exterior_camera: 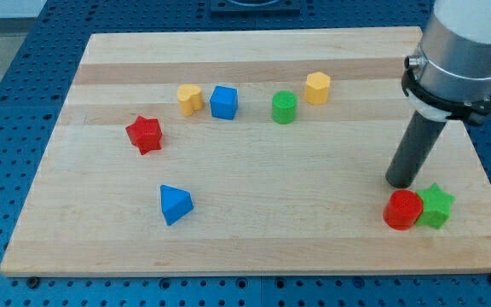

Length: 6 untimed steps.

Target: Move the arm above the blue triangle

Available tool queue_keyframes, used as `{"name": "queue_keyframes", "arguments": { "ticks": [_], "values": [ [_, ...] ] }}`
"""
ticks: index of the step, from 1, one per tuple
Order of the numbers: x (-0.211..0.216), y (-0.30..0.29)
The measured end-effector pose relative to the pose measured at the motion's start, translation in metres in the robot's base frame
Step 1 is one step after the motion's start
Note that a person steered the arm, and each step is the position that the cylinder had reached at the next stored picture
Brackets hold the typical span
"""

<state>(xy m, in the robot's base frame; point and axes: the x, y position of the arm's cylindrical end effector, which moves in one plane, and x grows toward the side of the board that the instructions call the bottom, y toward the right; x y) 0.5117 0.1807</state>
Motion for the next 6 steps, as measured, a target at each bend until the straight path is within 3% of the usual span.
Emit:
{"name": "queue_keyframes", "arguments": {
  "ticks": [2, 3, 6],
  "values": [
    [-0.013, 0.000],
    [-0.013, -0.028],
    [-0.013, -0.211]
  ]
}}
